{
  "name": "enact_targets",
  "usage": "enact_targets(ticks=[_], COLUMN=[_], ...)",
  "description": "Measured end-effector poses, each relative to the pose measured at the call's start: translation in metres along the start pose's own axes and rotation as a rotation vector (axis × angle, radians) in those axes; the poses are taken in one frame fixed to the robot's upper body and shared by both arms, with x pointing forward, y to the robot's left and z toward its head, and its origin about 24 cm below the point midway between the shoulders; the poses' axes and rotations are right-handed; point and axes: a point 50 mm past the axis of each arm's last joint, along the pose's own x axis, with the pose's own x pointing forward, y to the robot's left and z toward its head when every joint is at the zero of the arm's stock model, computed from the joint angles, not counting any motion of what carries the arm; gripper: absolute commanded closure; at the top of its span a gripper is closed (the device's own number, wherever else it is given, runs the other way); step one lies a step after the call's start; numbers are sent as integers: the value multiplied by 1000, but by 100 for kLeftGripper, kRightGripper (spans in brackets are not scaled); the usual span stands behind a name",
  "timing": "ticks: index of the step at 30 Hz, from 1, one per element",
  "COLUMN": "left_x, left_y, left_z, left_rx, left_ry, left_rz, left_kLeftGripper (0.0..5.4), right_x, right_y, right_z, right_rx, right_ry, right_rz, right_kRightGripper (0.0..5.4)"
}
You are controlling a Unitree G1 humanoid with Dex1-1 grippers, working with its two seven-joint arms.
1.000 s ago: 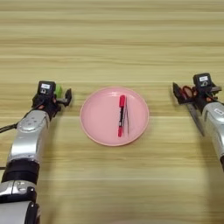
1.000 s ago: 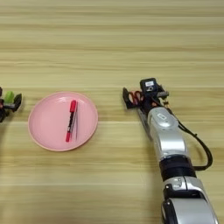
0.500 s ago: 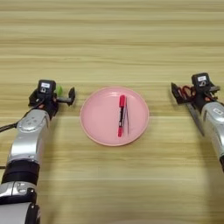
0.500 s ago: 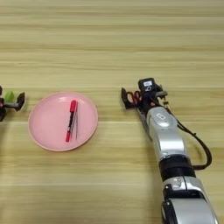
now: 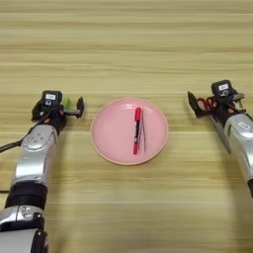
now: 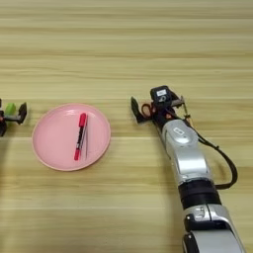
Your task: Move the objects on the table
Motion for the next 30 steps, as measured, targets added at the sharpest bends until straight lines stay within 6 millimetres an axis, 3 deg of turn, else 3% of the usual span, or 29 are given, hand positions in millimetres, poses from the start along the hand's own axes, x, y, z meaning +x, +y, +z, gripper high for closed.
enact_targets(ticks=[20,30], left_x=[0,1], left_y=[-10,-13], left_z=[-1,-2], left_rx=[-38,-46], left_ry=[-27,-29], left_rz=[18,22], left_kLeftGripper=[2,2], right_x=[-2,-1], right_y=[32,62], right_z=[9,9], right_rx=[-53,-109], right_ry=[-6,27], right_rz=[147,278], right_kRightGripper=[0,0])
